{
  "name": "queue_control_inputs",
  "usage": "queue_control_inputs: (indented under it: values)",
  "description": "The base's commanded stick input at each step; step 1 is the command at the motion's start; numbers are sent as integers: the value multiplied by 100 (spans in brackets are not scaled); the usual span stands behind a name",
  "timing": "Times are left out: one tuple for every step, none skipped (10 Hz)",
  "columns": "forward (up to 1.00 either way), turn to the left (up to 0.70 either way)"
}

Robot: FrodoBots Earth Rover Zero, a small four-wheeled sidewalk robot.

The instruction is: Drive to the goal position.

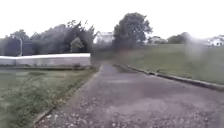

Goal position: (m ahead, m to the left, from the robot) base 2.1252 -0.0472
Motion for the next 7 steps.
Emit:
queue_control_inputs:
  values:
    - [70,0]
    - [70,0]
    - [70,0]
    - [70,0]
    - [70,0]
    - [70,0]
    - [70,0]
